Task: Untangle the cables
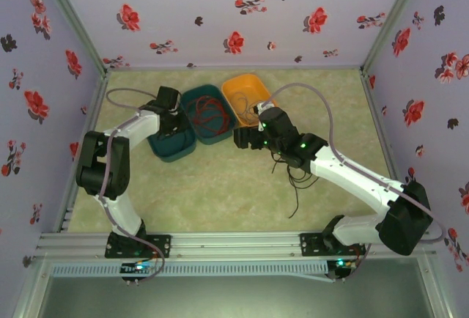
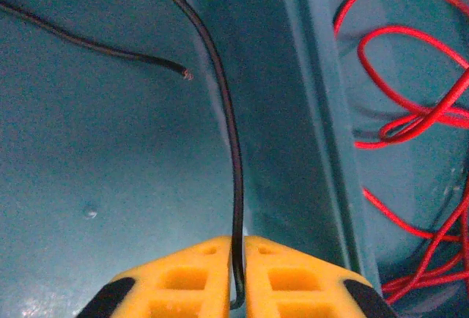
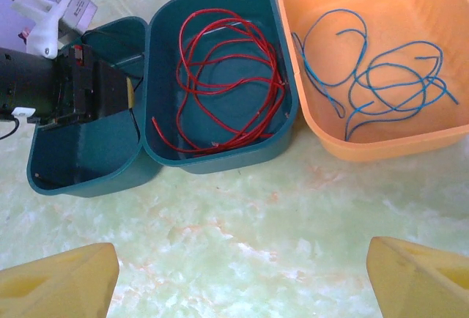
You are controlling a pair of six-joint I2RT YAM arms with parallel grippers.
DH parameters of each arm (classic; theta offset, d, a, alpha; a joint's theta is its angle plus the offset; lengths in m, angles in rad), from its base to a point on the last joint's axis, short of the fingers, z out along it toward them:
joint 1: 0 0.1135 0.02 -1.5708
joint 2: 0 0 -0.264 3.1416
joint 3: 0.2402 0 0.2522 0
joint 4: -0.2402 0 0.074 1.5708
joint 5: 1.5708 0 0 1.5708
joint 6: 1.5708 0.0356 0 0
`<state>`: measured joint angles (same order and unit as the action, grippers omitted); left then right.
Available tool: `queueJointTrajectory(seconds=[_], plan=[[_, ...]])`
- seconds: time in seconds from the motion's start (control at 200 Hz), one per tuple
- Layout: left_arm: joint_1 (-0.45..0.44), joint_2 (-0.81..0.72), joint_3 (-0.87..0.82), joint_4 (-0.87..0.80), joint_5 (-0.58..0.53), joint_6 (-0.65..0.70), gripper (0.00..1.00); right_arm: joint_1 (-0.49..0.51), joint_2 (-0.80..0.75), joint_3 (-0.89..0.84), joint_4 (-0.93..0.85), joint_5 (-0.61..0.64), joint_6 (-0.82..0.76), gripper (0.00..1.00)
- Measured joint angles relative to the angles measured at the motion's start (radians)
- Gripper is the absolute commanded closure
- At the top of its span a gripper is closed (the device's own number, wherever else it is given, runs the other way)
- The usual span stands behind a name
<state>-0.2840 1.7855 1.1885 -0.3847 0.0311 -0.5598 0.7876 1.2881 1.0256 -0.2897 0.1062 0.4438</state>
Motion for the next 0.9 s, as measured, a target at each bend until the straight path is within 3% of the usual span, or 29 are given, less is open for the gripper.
queueJointTrajectory(seconds=[0.26,0.55,0.9], plan=[[-0.017,-0.032,-0.029,-0.097,0.0,0.045,0.91,-0.003,-0.001,0.0,-0.021,0.044,0.013,0.11],[-0.03,-0.076,-0.045,-0.154,0.007,0.081,0.64,-0.027,-0.066,-0.039,-0.099,0.126,0.032,0.11],[-0.051,-0.146,0.034,-0.149,0.007,0.089,0.49,-0.094,-0.146,-0.074,-0.226,0.252,0.074,0.1]])
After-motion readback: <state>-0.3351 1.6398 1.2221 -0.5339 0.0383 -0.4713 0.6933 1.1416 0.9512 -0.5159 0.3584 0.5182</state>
